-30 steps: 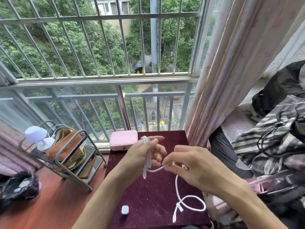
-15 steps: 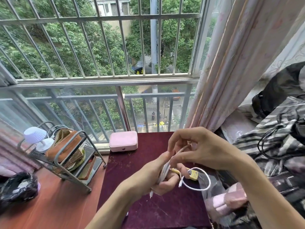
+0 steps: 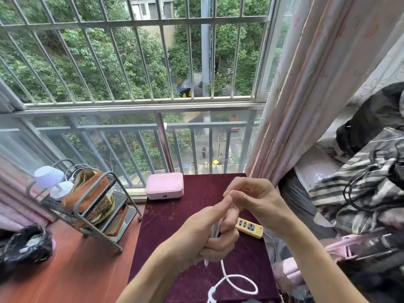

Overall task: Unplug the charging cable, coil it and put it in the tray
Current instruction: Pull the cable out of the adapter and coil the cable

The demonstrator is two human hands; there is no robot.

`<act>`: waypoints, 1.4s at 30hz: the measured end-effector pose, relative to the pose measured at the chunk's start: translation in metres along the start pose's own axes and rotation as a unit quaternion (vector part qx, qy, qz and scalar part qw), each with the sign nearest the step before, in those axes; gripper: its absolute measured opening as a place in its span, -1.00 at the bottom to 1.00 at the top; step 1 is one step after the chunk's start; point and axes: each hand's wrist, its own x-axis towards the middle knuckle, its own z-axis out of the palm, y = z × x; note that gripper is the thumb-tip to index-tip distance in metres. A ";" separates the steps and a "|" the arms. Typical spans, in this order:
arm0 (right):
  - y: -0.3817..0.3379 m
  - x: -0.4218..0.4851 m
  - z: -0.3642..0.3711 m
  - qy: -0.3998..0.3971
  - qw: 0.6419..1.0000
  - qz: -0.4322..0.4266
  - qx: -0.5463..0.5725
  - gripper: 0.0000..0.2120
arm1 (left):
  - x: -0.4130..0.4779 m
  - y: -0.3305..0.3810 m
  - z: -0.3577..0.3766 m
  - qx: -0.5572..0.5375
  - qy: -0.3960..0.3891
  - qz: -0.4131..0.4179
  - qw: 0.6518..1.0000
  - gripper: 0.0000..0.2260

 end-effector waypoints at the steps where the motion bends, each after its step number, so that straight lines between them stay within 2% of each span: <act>1: 0.002 0.000 0.001 0.013 1.000 -0.003 0.007 -0.72 | 0.000 0.000 0.000 -0.014 -0.005 0.003 1.000 -0.55; 5: 0.012 -0.006 0.011 0.072 0.995 0.026 0.063 -0.57 | 0.002 0.004 0.002 -0.094 -0.026 0.047 0.994 -0.60; 8: 0.025 -0.016 0.021 0.121 0.989 0.054 0.068 -0.48 | 0.004 0.009 0.007 -0.130 0.004 0.097 0.987 -0.64; 9: 0.028 -0.019 0.026 0.120 0.989 0.062 0.056 -0.53 | 0.004 0.011 0.009 -0.125 0.021 0.110 0.986 -0.66; 11: 0.031 -0.026 0.035 0.091 0.993 0.076 0.025 -0.77 | 0.005 0.013 0.012 -0.109 0.041 0.131 0.984 -0.72; 12: 0.032 -0.029 0.040 0.080 0.993 0.089 0.003 -0.78 | 0.006 0.013 0.014 -0.102 0.047 0.140 0.984 -0.76; 14: 0.032 -0.034 0.047 0.067 0.990 0.109 -0.066 -0.62 | 0.008 0.014 0.015 -0.070 0.066 0.150 0.984 -0.80; 16: 0.029 -0.040 0.050 0.055 0.974 0.125 -0.178 -0.66 | 0.012 0.013 0.013 -0.012 0.114 0.149 0.982 -0.81; 19: 0.021 -0.052 0.049 -0.019 0.916 0.122 -0.381 -0.79 | 0.018 0.009 0.004 0.086 0.220 0.139 0.962 -0.76; 21: 0.014 -0.058 0.049 -0.051 0.875 0.110 -0.468 -0.77 | 0.021 0.006 -0.002 0.119 0.263 0.136 0.948 -0.76; 25: -0.002 -0.063 0.045 -0.068 0.853 0.077 -0.512 -0.71 | 0.023 -0.001 -0.015 0.155 0.281 0.107 0.941 -0.81; 28: -0.019 -0.064 0.038 -0.068 0.847 0.053 -0.524 -0.72 | 0.020 -0.006 -0.021 0.199 0.254 0.049 0.945 -0.81; 32: -0.044 -0.058 0.029 -0.061 0.857 0.036 -0.510 -0.73 | 0.012 -0.008 -0.024 0.278 0.196 -0.023 0.940 -0.81; 35: -0.056 -0.051 0.020 -0.056 0.866 0.013 -0.497 -0.72 | 0.006 -0.005 -0.019 0.352 0.149 -0.036 0.923 -0.69; 38: -0.059 -0.041 0.009 -0.047 0.886 -0.005 -0.461 -0.72 | 0.004 -0.003 -0.012 0.328 0.121 -0.041 0.936 -0.43; 40: -0.061 -0.033 0.005 -0.042 0.916 -0.004 -0.400 -0.73 | 0.003 -0.003 -0.009 0.297 0.106 -0.049 0.948 -0.25; 42: -0.060 -0.029 0.002 -0.056 0.936 0.007 -0.348 -0.76 | 0.001 -0.002 -0.007 0.248 0.087 -0.052 0.963 -0.29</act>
